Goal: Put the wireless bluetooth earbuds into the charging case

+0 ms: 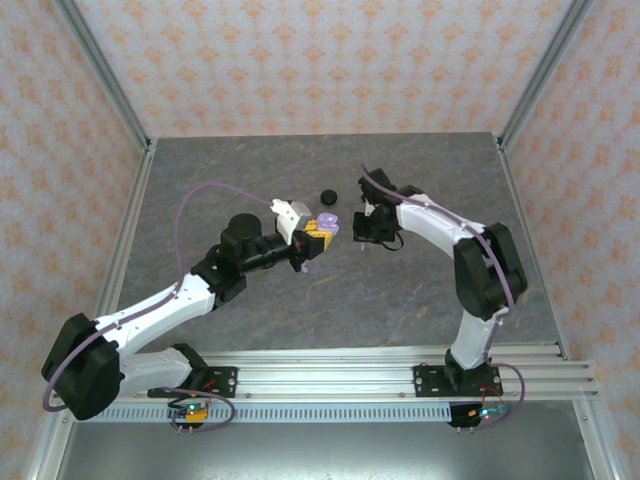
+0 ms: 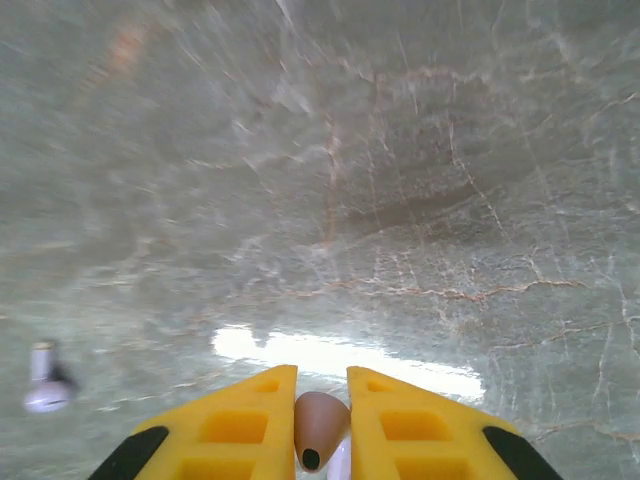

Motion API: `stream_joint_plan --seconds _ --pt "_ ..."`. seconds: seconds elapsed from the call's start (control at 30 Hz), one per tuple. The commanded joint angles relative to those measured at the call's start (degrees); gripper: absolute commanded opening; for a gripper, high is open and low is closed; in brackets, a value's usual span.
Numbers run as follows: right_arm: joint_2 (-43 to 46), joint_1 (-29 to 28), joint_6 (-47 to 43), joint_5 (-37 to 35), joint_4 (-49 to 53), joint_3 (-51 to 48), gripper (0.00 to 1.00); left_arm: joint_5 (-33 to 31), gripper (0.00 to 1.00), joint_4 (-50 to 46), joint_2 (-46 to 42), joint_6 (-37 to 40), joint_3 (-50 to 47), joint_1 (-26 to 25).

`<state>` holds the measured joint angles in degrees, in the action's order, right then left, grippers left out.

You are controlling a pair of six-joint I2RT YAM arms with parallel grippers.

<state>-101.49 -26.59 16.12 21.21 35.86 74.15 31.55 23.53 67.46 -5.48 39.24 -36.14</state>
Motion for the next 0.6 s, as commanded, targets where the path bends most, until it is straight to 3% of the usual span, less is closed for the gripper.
stream_joint_plan --seconds 0.0,0.57 --pt "5.34 0.95 2.62 6.41 -5.85 -2.34 0.17 -2.97 0.13 8.3 1.55 -2.93 -1.49 -0.35" --pt "23.42 1.62 6.63 17.26 -20.24 -7.51 0.17 -5.75 0.13 17.25 4.26 -5.86 -5.05 -0.38"
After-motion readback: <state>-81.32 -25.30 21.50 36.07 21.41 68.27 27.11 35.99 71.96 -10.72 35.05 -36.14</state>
